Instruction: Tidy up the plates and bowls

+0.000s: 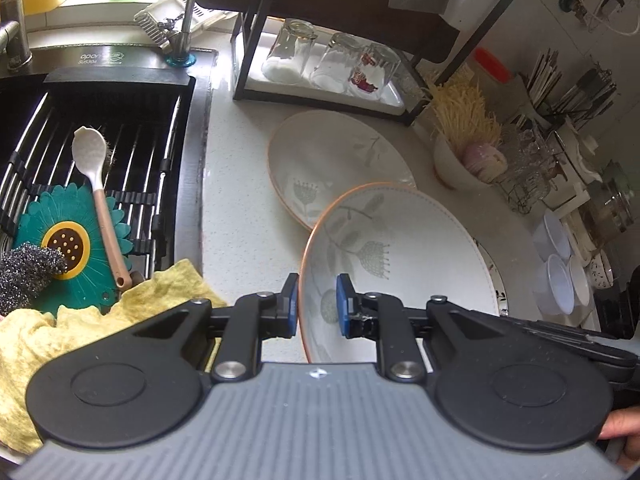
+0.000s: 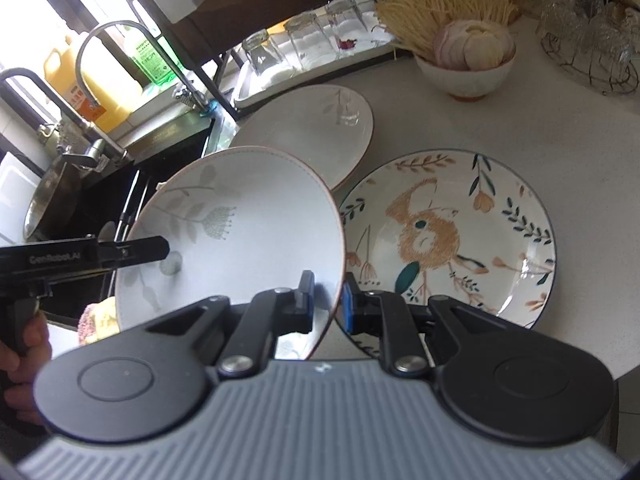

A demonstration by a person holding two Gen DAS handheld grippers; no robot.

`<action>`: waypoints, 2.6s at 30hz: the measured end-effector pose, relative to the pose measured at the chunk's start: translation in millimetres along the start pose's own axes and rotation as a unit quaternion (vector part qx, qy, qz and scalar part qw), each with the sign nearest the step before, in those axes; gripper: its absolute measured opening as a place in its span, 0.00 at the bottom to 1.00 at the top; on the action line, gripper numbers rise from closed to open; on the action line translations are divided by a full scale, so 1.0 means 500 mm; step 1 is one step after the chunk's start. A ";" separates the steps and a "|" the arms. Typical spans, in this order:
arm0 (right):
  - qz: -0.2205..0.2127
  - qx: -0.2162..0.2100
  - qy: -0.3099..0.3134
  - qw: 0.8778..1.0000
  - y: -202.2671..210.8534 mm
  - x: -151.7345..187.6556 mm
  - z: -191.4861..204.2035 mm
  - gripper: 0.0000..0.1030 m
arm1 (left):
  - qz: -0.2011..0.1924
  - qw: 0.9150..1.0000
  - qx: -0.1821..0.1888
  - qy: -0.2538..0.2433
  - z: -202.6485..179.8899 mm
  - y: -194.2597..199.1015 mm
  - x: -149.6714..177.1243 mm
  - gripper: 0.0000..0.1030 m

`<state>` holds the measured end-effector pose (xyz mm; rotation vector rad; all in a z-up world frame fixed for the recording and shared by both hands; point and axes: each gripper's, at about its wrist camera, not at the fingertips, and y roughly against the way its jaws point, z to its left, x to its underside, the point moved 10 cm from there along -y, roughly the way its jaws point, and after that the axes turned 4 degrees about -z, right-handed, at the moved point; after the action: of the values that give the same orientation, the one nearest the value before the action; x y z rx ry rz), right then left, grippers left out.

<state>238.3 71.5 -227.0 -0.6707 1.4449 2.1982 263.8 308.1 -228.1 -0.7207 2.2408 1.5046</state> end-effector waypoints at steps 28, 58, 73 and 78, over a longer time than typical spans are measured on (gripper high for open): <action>-0.013 0.049 -0.005 0.999 0.019 -0.038 -0.218 0.16 | 0.041 0.998 0.010 -0.047 -0.196 -0.166 0.034 0.21; 0.012 0.057 -0.030 0.998 -0.019 -0.034 -0.263 0.19 | 0.072 0.994 -0.043 -0.076 -0.207 -0.223 0.061 0.21; -0.043 0.035 -0.007 0.998 0.060 -0.093 -0.236 0.22 | 0.011 0.994 -0.072 -0.079 -0.242 -0.128 0.033 0.22; -0.080 0.014 0.017 0.997 0.110 -0.131 -0.201 0.22 | -0.014 0.994 -0.078 -0.079 -0.271 -0.075 0.016 0.22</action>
<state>274.6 -47.4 -182.4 -0.7888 1.3857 2.0499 278.7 169.3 -209.6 -0.6496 2.0062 1.6758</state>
